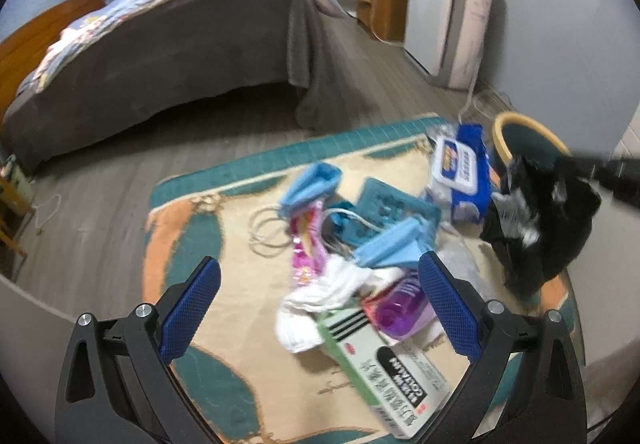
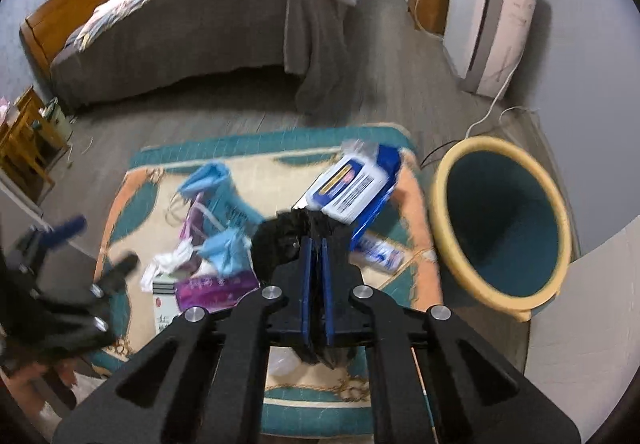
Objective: Collect trash
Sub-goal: 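Grasp the black plastic bag with the left gripper while the right gripper approaches the clear plastic bag, then lift the black bag with the left gripper while the right gripper grasps the clear plastic bag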
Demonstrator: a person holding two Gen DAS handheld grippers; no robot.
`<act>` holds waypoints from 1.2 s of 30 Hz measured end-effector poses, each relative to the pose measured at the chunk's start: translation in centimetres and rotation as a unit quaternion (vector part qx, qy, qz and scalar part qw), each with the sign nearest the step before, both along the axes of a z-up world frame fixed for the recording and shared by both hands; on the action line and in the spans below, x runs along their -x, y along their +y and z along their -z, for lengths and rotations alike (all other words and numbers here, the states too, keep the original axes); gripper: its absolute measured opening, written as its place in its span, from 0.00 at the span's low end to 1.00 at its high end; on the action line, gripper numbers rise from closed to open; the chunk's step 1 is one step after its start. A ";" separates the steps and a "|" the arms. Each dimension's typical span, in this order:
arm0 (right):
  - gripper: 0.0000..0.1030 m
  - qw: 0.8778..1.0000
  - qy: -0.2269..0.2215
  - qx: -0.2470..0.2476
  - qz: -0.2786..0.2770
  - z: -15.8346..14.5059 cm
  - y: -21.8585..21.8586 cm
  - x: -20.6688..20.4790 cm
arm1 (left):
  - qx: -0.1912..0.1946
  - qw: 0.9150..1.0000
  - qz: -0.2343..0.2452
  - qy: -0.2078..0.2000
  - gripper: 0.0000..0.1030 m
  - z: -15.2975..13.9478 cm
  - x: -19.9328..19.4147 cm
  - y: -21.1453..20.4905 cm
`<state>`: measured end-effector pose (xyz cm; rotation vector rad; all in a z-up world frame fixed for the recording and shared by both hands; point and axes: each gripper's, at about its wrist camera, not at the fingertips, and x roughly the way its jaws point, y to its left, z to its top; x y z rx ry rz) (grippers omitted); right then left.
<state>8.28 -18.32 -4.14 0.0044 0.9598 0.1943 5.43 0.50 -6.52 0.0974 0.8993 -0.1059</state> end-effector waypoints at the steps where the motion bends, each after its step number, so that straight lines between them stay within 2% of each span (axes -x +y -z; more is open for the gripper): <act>1: 0.04 1.000 -0.004 -0.001 0.003 -0.3 -0.4 -0.1 | -0.001 1.000 0.005 0.002 0.95 0.3 0.0 -0.4; 5: 0.04 1.000 -0.016 -0.008 0.014 -1.4 -1.9 -0.5 | -0.001 0.999 0.041 0.010 0.94 1.5 0.1 -3.2; 9: 0.04 1.000 0.006 -0.018 0.024 -0.2 -3.1 -1.1 | 0.011 0.996 0.078 0.029 0.92 3.0 0.4 -6.1; 10: 0.04 0.999 0.013 -0.016 0.025 0.2 -3.2 -1.3 | 0.014 0.995 0.088 0.036 0.90 3.4 0.4 -6.8; 12: 0.05 0.999 0.022 -0.018 0.024 0.8 -3.5 -1.3 | 0.012 0.993 0.105 0.051 0.78 4.4 0.6 -8.1; 16: 0.06 0.998 0.048 -0.025 0.019 2.3 -3.9 -1.2 | 0.000 0.993 0.109 0.054 0.77 4.2 1.6 -8.3; 18: 0.09 0.998 0.062 -0.026 0.010 3.0 -3.9 -1.2 | -0.001 0.995 0.095 0.044 0.77 3.4 1.6 -7.3; 21: 0.28 0.998 0.065 -0.019 0.012 3.2 -4.1 -1.2 | -0.004 0.996 0.084 0.032 0.77 2.9 1.0 -6.2; 23: 0.32 0.997 0.063 -0.025 0.022 3.1 -4.4 -1.2 | -0.007 0.995 0.092 0.031 0.77 3.0 0.3 -6.3; 26: 0.33 0.997 0.067 -0.027 0.028 3.1 -4.4 -1.1 | -0.018 0.991 0.125 0.036 0.75 3.4 -0.2 -7.6; 28: 0.34 0.997 0.068 -0.023 0.030 3.1 -4.4 -1.1 | -0.015 0.988 0.144 0.049 0.69 3.9 -0.5 -8.4; 30: 0.35 0.997 0.070 -0.023 0.038 3.3 -4.8 -1.2 | -0.009 0.986 0.153 0.068 0.43 4.5 -0.9 -8.8; 33: 0.35 0.995 0.076 -0.031 0.048 3.6 -5.5 -1.2 | 0.006 0.983 0.167 0.079 0.38 4.8 -1.1 -9.1; 35: 0.37 0.995 0.079 -0.030 0.049 3.7 -5.6 -1.2 | 0.010 0.984 0.169 0.061 0.36 3.9 -0.9 -9.1; 36: 0.42 0.995 0.079 -0.028 0.048 3.8 -5.6 -1.2 | 0.013 0.985 0.165 0.048 0.35 3.2 -0.9 -8.8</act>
